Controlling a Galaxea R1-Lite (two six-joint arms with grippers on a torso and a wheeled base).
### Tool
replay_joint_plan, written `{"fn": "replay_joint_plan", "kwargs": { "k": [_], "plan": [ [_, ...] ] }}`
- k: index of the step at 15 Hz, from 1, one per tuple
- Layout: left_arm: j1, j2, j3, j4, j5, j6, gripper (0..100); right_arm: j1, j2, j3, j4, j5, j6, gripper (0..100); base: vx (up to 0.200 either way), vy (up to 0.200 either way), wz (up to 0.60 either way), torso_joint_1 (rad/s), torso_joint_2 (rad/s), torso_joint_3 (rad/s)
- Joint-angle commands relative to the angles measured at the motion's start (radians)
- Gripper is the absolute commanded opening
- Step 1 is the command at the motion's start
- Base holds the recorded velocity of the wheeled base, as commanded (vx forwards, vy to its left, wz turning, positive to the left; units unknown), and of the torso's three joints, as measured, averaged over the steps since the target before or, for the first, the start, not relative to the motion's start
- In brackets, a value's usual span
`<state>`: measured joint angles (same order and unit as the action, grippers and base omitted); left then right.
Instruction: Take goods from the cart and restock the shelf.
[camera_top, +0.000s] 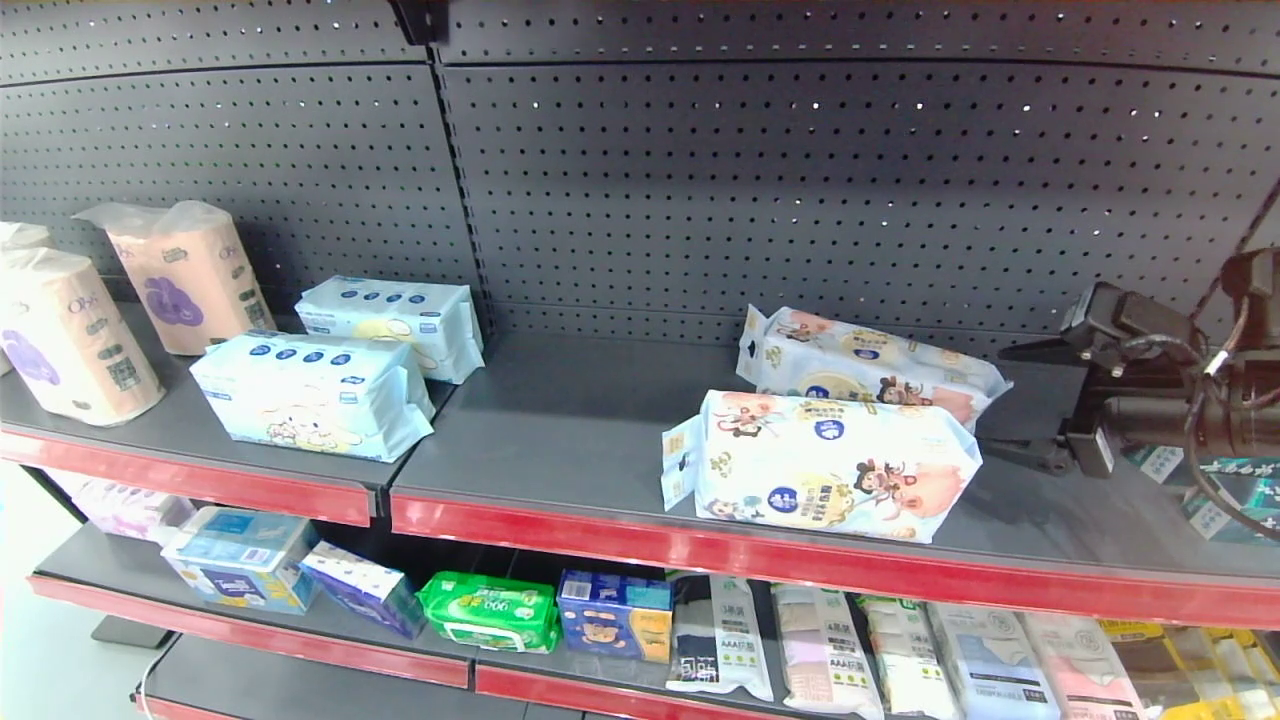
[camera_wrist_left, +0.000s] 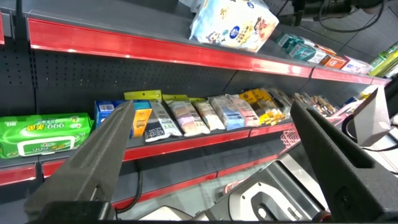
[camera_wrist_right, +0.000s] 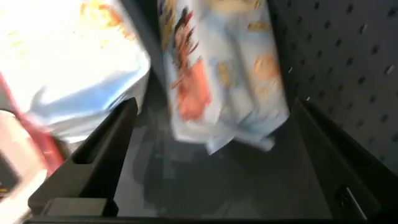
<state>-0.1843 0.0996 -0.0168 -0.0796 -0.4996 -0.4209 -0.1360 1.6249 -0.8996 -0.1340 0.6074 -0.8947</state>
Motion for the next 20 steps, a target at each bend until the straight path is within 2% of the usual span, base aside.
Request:
{"fn": "replay_joint_plan", "kwargs": {
  "k": [1, 5, 8, 13, 20],
  "plan": [
    [0.000, 0.000, 0.001, 0.000, -0.001, -0.001, 100, -0.051, -0.042, 0.028, -0.004, 0.000, -0.001, 100, 0.000, 0.000, 0.00, 0.000, 0.00, 0.000],
    [-0.001, 0.002, -0.002, 0.000, -0.001, -0.001, 100, -0.108, -0.016, 0.022, -0.006, -0.009, 0.019, 100, 0.000, 0.000, 0.00, 0.000, 0.00, 0.000],
    [-0.001, 0.002, -0.002, -0.002, 0.001, -0.003, 100, -0.109, 0.062, 0.014, -0.098, -0.029, 0.020, 100, 0.000, 0.000, 0.00, 0.000, 0.00, 0.000],
    [-0.001, 0.002, -0.003, -0.002, 0.001, -0.001, 100, -0.074, 0.084, 0.011, -0.121, -0.054, 0.085, 100, 0.000, 0.000, 0.00, 0.000, 0.00, 0.000],
    [-0.001, 0.000, -0.003, -0.002, 0.001, 0.001, 100, -0.017, 0.148, -0.005, -0.151, -0.054, 0.097, 100, 0.000, 0.000, 0.00, 0.000, 0.00, 0.000]
  ]
}}
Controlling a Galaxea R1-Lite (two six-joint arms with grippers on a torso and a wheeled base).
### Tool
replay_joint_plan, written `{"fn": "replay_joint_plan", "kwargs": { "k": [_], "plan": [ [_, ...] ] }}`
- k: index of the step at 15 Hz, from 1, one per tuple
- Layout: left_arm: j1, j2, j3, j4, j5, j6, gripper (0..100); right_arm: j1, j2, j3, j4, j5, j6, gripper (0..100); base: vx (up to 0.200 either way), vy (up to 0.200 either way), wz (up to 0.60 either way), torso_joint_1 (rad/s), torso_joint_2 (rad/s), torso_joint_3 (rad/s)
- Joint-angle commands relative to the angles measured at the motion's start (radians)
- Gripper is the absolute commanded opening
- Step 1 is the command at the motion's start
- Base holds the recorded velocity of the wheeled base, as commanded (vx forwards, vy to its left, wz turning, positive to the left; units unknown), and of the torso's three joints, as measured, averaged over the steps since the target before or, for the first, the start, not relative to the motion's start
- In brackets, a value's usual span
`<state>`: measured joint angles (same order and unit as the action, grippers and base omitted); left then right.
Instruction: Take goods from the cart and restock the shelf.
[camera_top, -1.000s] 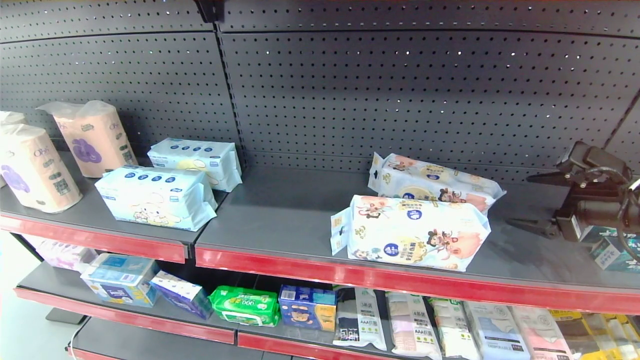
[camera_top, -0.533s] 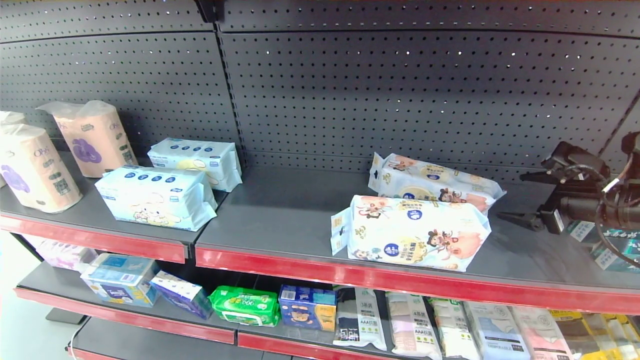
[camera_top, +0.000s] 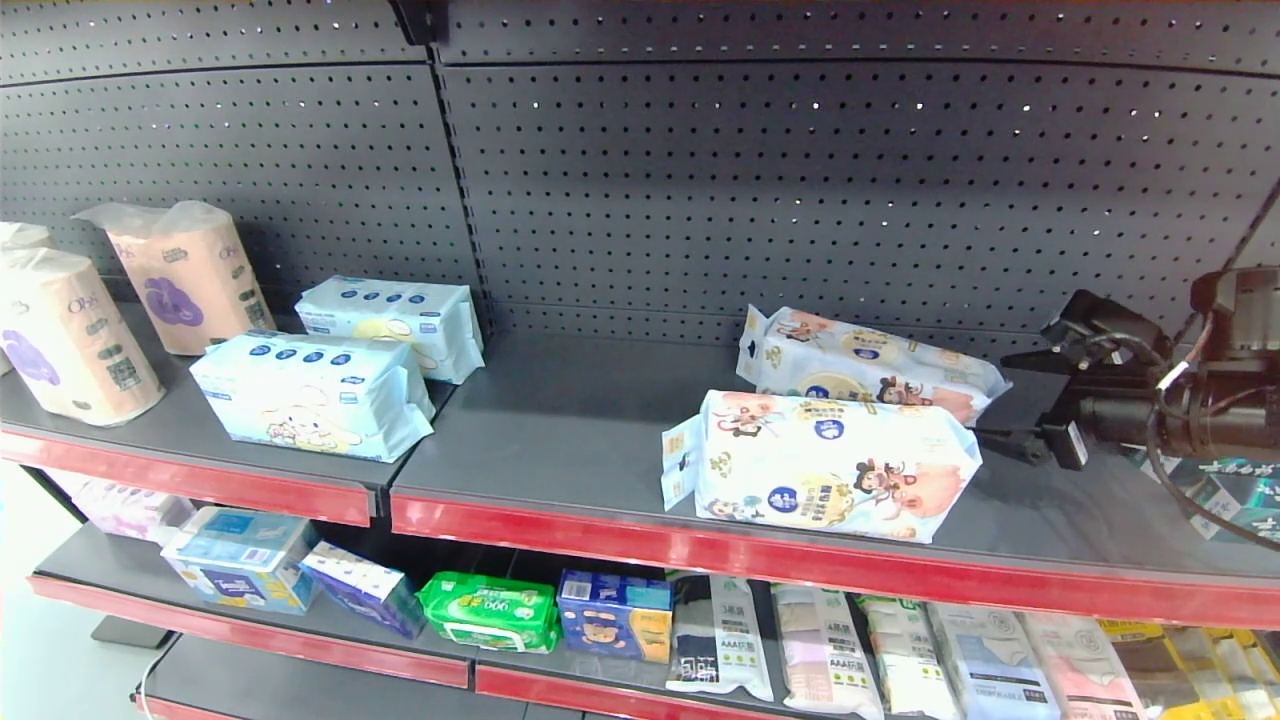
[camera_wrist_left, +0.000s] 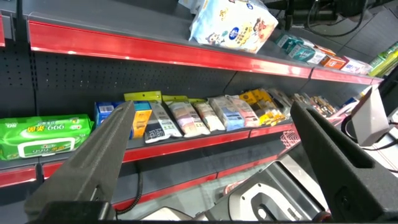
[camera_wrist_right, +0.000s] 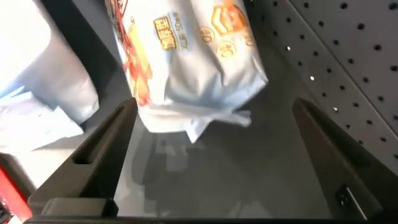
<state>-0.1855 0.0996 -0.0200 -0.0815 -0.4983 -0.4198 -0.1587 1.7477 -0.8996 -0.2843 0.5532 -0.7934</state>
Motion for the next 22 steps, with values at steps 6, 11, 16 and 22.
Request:
{"fn": "replay_joint_plan", "kwargs": {
  "k": [6, 11, 16, 22],
  "plan": [
    [0.000, 0.002, 0.002, 0.000, 0.000, -0.004, 100, 0.028, 0.081, -0.019, -0.065, 0.001, 0.000, 100, 0.000, 0.000, 0.00, 0.000, 0.00, 0.000],
    [0.001, 0.000, 0.009, 0.000, 0.000, -0.004, 100, 0.070, 0.113, -0.075, -0.065, 0.004, -0.007, 100, 0.000, 0.000, 0.00, 0.000, 0.00, 0.000],
    [0.001, 0.000, 0.012, -0.001, 0.000, -0.004, 100, 0.097, 0.127, -0.110, -0.065, 0.002, -0.006, 100, 0.000, 0.000, 0.00, 0.000, 0.00, 0.000],
    [0.001, 0.000, 0.012, -0.001, 0.000, -0.005, 100, 0.042, 0.059, -0.053, -0.055, 0.011, -0.003, 100, 0.000, 0.000, 0.00, 0.000, 0.00, 0.000]
  ]
}}
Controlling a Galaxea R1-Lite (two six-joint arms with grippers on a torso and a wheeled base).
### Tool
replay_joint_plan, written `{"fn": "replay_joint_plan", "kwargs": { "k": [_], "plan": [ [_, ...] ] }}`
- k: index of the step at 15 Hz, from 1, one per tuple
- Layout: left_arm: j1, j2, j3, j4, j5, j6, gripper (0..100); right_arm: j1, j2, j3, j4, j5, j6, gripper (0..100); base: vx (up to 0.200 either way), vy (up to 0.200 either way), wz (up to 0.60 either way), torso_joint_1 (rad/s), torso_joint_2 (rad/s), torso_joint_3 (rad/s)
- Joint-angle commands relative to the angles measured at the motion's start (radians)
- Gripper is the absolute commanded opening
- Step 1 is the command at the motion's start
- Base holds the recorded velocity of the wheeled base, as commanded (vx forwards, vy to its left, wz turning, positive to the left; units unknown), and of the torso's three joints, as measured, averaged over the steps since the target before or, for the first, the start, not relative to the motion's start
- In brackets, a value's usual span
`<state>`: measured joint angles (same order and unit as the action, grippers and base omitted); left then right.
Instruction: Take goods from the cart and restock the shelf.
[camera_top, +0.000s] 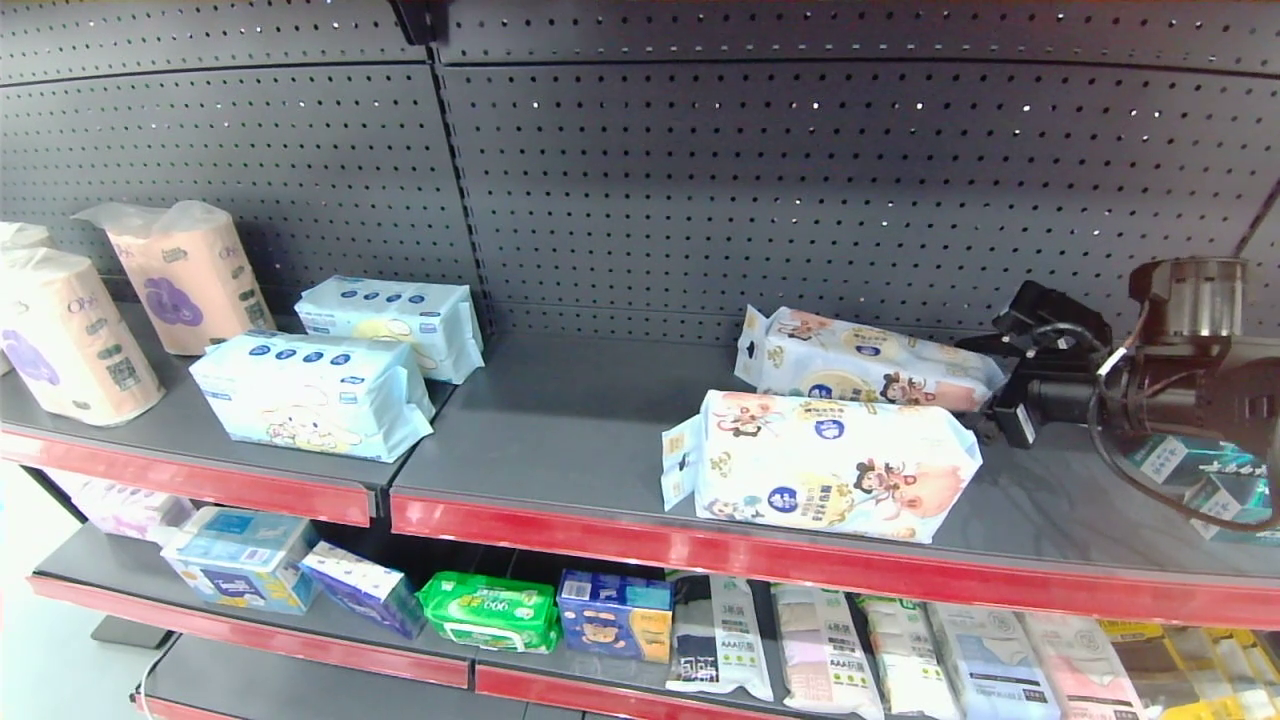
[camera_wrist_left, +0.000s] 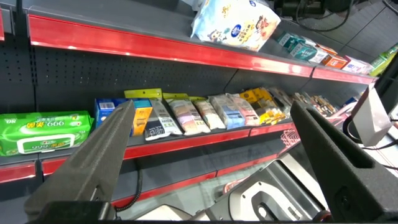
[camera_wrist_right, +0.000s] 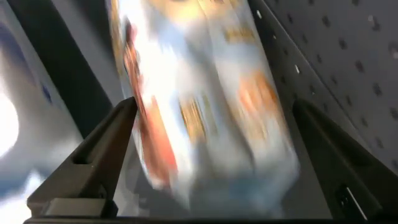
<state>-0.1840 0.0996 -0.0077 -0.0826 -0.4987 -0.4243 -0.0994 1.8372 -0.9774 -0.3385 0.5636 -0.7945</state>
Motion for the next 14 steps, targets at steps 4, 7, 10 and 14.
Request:
{"fn": "replay_joint_plan", "kwargs": {
  "k": [4, 7, 10, 14],
  "plan": [
    [0.000, 0.000, 0.000, 0.000, 0.000, -0.001, 100, -0.079, -0.038, 0.086, -0.007, -0.010, -0.015, 100, 0.000, 0.000, 0.00, 0.000, 0.00, 0.000],
    [0.000, 0.000, -0.002, 0.000, 0.000, -0.001, 100, -0.105, -0.032, 0.086, -0.007, -0.031, -0.019, 100, 0.000, 0.000, 0.00, 0.000, 0.00, 0.000],
    [0.000, 0.000, -0.003, 0.000, -0.001, 0.001, 100, -0.106, -0.019, 0.083, -0.008, -0.047, -0.015, 100, 0.000, 0.000, 0.00, 0.000, 0.00, 0.000],
    [0.000, 0.000, -0.003, 0.000, 0.000, 0.001, 100, -0.099, -0.012, 0.065, -0.010, -0.059, -0.008, 100, 0.000, 0.000, 0.00, 0.000, 0.00, 0.000]
  ]
}}
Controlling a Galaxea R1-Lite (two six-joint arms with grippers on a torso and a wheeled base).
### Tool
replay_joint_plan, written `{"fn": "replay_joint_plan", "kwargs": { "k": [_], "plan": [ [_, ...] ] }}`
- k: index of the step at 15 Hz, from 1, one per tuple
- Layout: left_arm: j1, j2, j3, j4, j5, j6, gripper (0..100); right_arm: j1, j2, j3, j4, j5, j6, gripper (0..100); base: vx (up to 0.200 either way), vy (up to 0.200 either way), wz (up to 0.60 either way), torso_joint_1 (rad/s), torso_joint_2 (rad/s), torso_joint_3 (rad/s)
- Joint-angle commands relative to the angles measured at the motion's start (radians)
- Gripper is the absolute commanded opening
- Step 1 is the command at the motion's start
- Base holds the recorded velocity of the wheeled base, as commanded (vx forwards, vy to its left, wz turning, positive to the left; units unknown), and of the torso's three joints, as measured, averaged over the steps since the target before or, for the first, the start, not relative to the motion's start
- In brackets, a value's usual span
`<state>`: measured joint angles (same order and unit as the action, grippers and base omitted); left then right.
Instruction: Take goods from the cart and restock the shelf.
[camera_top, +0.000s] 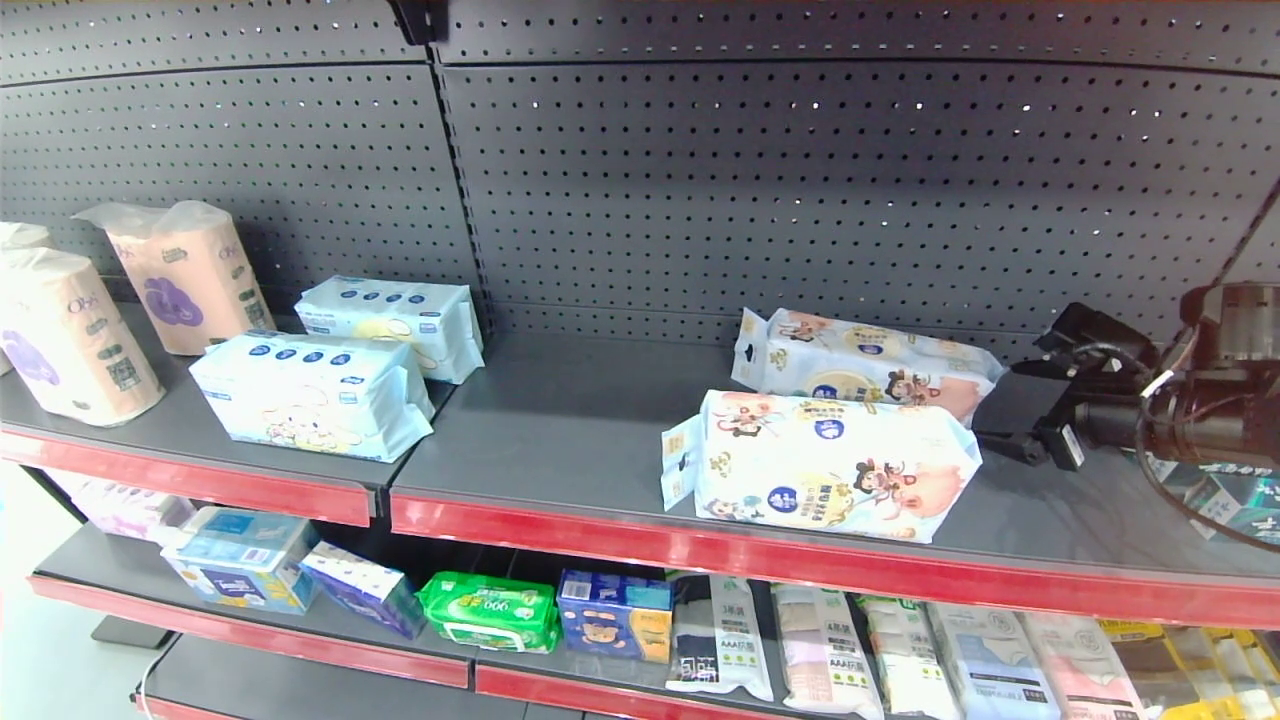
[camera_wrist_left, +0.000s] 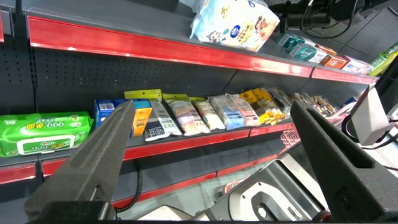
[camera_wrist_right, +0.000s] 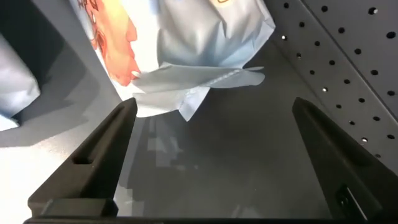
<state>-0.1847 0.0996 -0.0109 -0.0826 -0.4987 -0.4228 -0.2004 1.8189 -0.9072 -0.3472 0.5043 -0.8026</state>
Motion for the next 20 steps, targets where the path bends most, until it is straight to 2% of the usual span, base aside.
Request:
{"fn": "replay_joint_plan", "kwargs": {
  "k": [1, 9, 15, 20],
  "plan": [
    [-0.001, 0.000, 0.000, 0.000, 0.000, -0.001, 100, 0.006, 0.008, -0.010, -0.001, -0.003, 0.000, 100, 0.000, 0.000, 0.00, 0.000, 0.00, 0.000],
    [0.001, 0.000, -0.004, 0.001, -0.001, -0.001, 100, 0.045, 0.017, -0.032, -0.003, -0.016, 0.020, 100, 0.000, 0.000, 0.00, 0.000, 0.00, 0.000],
    [-0.001, 0.000, -0.003, 0.000, 0.000, -0.001, 100, 0.042, 0.019, -0.039, -0.004, -0.018, 0.026, 100, 0.000, 0.000, 0.00, 0.000, 0.00, 0.000],
    [0.001, 0.000, 0.000, -0.002, 0.000, -0.002, 100, 0.093, 0.017, -0.052, -0.004, -0.027, 0.056, 100, 0.000, 0.000, 0.00, 0.000, 0.00, 0.000]
  ]
}}
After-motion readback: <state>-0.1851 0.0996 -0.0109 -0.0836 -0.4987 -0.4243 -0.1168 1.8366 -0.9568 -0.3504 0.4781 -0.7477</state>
